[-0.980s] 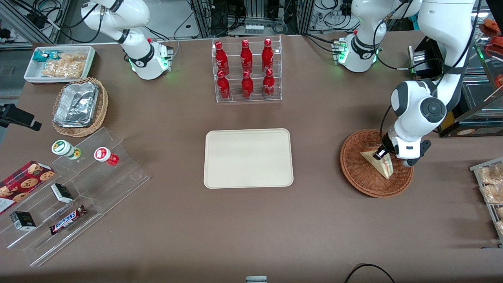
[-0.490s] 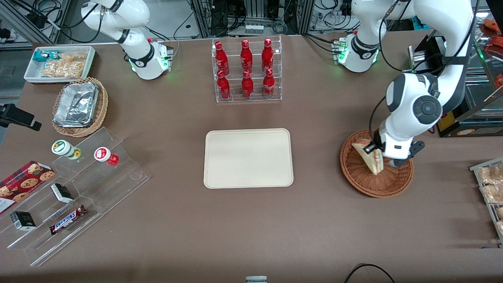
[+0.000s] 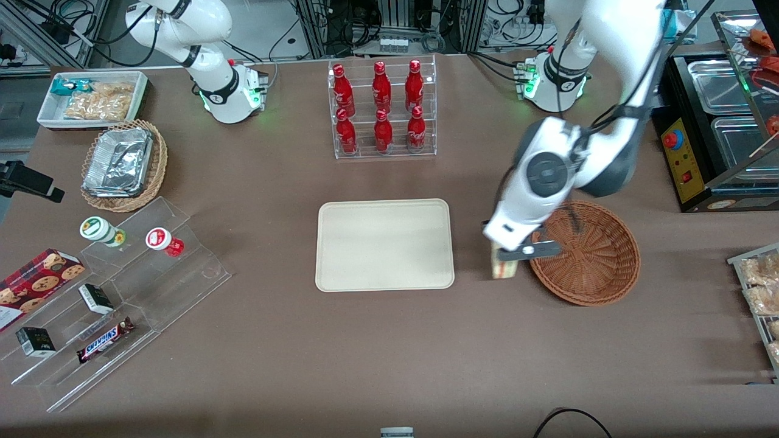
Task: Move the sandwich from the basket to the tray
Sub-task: 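Lift the sandwich and carry it over the cream tray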
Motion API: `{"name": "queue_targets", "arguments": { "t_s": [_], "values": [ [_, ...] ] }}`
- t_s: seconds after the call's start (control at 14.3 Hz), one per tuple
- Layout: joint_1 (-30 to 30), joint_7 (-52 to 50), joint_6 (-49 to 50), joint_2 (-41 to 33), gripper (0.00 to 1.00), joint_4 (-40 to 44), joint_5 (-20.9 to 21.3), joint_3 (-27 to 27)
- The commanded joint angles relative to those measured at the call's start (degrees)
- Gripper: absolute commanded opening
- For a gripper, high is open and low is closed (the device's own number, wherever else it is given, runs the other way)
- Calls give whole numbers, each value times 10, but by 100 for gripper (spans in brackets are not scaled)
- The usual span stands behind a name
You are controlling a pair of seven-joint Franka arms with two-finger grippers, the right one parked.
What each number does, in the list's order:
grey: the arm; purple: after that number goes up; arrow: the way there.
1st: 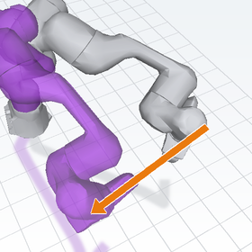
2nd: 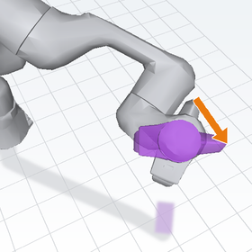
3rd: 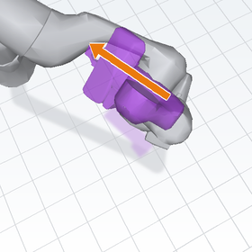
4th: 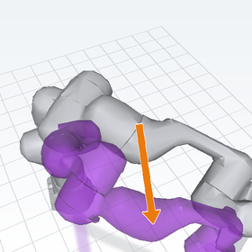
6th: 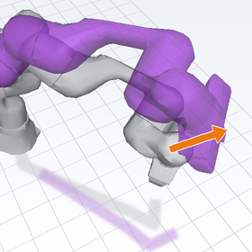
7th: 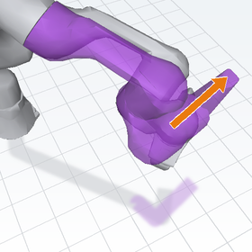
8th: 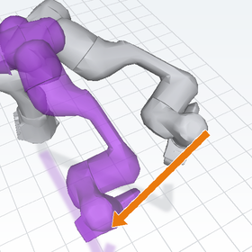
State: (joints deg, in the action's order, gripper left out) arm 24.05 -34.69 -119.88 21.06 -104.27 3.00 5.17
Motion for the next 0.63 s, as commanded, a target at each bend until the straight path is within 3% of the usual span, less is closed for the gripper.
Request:
{"name": "queue_targets", "arguments": {
  "t_s": [0.0,0.56],
  "values": [
    [55,-59,15,89,0,107,6,-4],
    [150,-179,11,233,0,283,-15,18]
  ]
}}
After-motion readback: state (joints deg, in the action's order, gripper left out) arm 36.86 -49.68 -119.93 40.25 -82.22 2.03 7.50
